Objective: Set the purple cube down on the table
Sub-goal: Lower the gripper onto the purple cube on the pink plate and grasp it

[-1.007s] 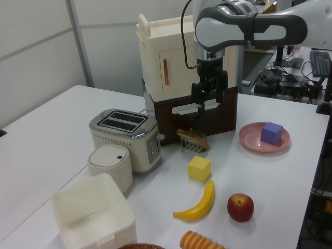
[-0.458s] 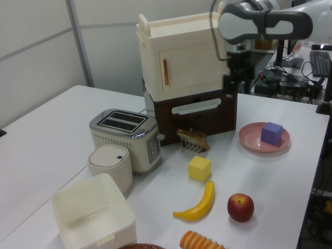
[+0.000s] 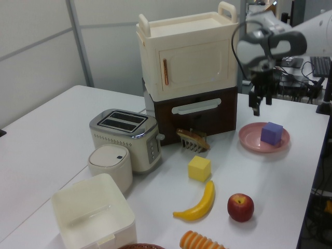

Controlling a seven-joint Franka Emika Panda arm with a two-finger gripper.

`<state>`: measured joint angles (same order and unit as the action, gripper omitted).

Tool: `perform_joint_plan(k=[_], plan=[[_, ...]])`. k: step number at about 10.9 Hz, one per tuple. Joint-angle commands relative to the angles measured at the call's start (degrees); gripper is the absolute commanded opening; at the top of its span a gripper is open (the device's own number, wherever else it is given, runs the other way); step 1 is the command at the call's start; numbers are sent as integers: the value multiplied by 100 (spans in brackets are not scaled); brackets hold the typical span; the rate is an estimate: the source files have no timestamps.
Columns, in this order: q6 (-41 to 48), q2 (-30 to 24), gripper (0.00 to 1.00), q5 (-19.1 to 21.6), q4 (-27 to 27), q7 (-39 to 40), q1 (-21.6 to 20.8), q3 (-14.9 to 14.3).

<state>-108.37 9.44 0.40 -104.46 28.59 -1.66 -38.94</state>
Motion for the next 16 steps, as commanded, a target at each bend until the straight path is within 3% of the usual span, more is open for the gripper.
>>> perform_joint_plan(k=[1,3,9,10,11,12,13,16], plan=[[-895,355,100,-102,-532,497,-81,-315],[-1001,567,100,-102,-593,866,7,-465],[-1678,1130,98,-58,-681,903,245,-465],[-1670,1121,73,-32,-681,894,245,-465],[-1652,1104,41,-14,-664,850,227,-457],[-1609,1052,21,47,-638,815,184,-448],[-1495,921,16,248,-603,745,114,-439],[-609,604,16,495,-68,570,-158,-369]])
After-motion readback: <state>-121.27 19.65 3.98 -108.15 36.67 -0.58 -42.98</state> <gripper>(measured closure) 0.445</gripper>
